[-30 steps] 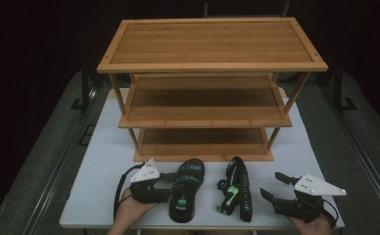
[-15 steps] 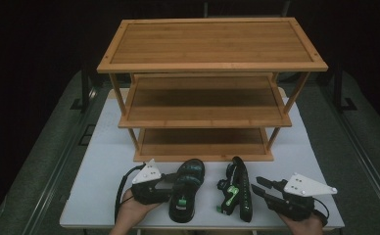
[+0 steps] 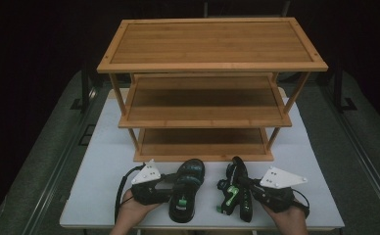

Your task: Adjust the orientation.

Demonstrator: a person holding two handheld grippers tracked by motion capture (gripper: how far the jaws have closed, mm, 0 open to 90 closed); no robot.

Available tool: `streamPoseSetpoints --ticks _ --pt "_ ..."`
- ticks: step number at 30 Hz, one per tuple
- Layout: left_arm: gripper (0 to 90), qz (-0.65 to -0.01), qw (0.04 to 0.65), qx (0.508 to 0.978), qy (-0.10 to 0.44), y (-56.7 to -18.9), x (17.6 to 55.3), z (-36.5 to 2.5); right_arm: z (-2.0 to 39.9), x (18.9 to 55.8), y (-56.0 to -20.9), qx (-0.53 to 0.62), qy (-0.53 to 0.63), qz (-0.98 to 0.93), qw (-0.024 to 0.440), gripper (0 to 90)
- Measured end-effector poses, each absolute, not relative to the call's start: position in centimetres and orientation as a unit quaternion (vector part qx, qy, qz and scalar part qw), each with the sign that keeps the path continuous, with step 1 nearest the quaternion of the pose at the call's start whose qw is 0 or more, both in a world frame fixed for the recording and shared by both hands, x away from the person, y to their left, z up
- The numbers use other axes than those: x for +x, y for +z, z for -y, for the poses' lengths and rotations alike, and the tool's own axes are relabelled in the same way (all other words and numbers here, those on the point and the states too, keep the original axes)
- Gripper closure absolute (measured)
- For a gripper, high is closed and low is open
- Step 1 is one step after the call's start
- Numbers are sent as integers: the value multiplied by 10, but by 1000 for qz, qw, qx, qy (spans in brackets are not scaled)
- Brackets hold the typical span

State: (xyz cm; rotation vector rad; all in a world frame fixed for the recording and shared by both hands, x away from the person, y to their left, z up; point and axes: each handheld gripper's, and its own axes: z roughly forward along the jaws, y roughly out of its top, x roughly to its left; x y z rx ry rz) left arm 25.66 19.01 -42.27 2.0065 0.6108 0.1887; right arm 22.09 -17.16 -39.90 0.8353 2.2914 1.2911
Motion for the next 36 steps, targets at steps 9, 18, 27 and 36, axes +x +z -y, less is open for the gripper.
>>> streamPoseSetpoints --ticks 9,18,27,36 --pt "554 -253 496 827 77 -423 257 -191 181 216 -398 302 456 -811 208 897" --pt "554 -252 496 827 76 -423 257 -191 200 207 -394 330 422 -808 246 896" --pt "554 -252 495 828 76 -423 257 -190 226 202 -402 372 400 -795 262 897" --pt "554 -253 490 830 81 -422 256 -189 251 202 -413 415 404 -778 242 874"
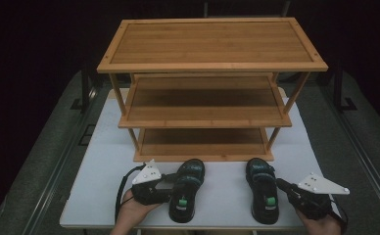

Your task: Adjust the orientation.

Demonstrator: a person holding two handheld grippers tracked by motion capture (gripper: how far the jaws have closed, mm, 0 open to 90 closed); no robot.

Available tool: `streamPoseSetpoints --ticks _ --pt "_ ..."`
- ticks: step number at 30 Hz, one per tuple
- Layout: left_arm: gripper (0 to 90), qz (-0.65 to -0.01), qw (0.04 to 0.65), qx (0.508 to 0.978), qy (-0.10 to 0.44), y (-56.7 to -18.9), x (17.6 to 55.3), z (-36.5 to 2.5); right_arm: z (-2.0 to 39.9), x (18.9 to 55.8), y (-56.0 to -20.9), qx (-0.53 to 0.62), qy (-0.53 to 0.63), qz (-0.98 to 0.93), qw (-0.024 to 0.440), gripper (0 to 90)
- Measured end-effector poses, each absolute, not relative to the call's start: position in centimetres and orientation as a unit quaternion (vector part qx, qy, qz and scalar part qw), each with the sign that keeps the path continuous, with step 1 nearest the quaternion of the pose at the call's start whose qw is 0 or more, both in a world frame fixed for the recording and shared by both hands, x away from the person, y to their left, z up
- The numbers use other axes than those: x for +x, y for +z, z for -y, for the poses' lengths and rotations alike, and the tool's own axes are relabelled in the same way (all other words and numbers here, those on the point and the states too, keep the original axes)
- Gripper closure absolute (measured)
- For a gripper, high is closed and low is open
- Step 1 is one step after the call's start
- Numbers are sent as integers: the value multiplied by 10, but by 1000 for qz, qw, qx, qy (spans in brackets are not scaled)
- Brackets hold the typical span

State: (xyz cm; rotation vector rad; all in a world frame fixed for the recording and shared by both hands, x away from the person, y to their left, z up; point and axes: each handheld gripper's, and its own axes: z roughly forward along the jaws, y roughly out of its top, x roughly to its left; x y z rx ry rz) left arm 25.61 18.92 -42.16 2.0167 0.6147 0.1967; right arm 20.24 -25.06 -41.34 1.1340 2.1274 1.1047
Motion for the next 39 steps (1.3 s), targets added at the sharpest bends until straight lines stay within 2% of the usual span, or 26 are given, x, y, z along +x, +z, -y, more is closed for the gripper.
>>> streamPoseSetpoints --ticks 11,17,23,34,39 --pt "553 -252 484 833 87 -419 252 -188 261 191 -408 435 432 -755 235 841" --pt "545 -253 483 833 88 -419 252 -187 259 185 -405 433 443 -752 226 726" --pt "544 -253 483 834 88 -419 251 -187 254 186 -405 432 449 -751 217 667" --pt "530 -252 480 835 92 -418 250 -186 244 191 -406 435 430 -763 208 609" --pt "499 -256 476 836 98 -418 250 -184 236 195 -409 443 405 -768 221 601"
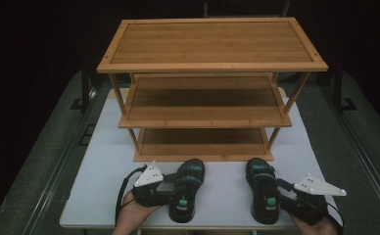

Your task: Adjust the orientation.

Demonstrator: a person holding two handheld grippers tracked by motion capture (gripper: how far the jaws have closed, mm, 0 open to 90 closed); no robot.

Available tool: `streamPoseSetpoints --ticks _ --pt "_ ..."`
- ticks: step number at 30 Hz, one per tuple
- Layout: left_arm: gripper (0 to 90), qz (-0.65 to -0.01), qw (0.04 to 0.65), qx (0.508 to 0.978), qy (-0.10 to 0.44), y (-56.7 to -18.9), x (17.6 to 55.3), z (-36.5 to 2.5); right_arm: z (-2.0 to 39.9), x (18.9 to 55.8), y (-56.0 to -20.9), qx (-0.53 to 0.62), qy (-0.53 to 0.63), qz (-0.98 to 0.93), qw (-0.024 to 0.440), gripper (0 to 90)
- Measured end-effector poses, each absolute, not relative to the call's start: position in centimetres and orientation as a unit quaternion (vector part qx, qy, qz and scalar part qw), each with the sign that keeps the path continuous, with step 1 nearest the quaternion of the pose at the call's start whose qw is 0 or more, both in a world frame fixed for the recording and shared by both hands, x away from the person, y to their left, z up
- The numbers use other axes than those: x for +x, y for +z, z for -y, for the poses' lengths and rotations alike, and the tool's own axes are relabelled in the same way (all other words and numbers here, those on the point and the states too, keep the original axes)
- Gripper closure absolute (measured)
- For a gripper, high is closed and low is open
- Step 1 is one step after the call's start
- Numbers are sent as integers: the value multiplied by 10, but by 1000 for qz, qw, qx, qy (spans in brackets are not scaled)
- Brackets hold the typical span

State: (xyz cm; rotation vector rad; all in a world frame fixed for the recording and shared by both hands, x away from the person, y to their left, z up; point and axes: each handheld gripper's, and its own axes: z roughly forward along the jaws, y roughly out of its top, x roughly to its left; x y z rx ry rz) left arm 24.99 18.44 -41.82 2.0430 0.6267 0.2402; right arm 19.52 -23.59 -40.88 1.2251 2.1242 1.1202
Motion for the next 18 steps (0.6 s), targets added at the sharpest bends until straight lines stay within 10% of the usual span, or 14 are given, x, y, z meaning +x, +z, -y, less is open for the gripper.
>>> streamPoseSetpoints --ticks 18 --pt "464 -260 470 837 108 -419 249 -181 231 201 -414 463 392 -763 222 599"
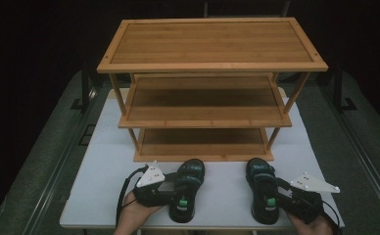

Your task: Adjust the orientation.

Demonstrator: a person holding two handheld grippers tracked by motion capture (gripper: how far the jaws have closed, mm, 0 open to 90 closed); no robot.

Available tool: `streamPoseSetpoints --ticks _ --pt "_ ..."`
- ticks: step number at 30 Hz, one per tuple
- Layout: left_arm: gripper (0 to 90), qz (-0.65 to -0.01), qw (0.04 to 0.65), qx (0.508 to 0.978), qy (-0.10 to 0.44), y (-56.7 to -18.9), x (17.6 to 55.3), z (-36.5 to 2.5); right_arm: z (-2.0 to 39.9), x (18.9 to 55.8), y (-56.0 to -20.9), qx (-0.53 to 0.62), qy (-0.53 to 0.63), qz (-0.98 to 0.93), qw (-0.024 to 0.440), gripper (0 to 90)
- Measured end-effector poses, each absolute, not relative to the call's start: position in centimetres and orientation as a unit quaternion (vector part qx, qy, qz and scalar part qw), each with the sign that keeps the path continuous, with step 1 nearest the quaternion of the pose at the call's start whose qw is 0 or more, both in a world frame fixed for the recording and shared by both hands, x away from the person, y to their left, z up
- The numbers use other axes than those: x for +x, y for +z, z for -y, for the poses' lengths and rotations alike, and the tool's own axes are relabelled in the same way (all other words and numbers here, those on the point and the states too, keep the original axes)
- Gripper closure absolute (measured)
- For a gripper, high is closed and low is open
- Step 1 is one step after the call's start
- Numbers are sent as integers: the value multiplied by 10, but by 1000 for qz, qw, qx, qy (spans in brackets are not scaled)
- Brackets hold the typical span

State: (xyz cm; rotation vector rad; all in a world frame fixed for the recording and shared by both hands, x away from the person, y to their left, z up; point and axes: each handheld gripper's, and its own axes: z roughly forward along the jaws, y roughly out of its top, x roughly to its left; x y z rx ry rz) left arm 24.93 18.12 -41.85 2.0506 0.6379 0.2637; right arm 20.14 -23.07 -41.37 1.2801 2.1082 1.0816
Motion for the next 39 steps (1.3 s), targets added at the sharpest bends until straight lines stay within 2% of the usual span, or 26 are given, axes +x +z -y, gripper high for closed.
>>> streamPoseSetpoints --ticks 11,14,21,25,32,39 --pt "496 -261 467 838 111 -419 249 -180 231 201 -416 473 398 -753 224 607" --pt "529 -264 461 839 115 -419 248 -180 230 202 -417 471 395 -755 229 623" --pt "617 -277 456 836 127 -419 248 -180 226 202 -417 468 379 -758 250 722" --pt "723 -279 456 834 140 -419 247 -181 226 202 -418 465 376 -758 261 755" --pt "775 -279 457 831 148 -419 247 -184 227 202 -418 465 377 -753 272 800" --pt "783 -281 470 825 137 -420 247 -185 228 201 -418 466 389 -749 266 808"
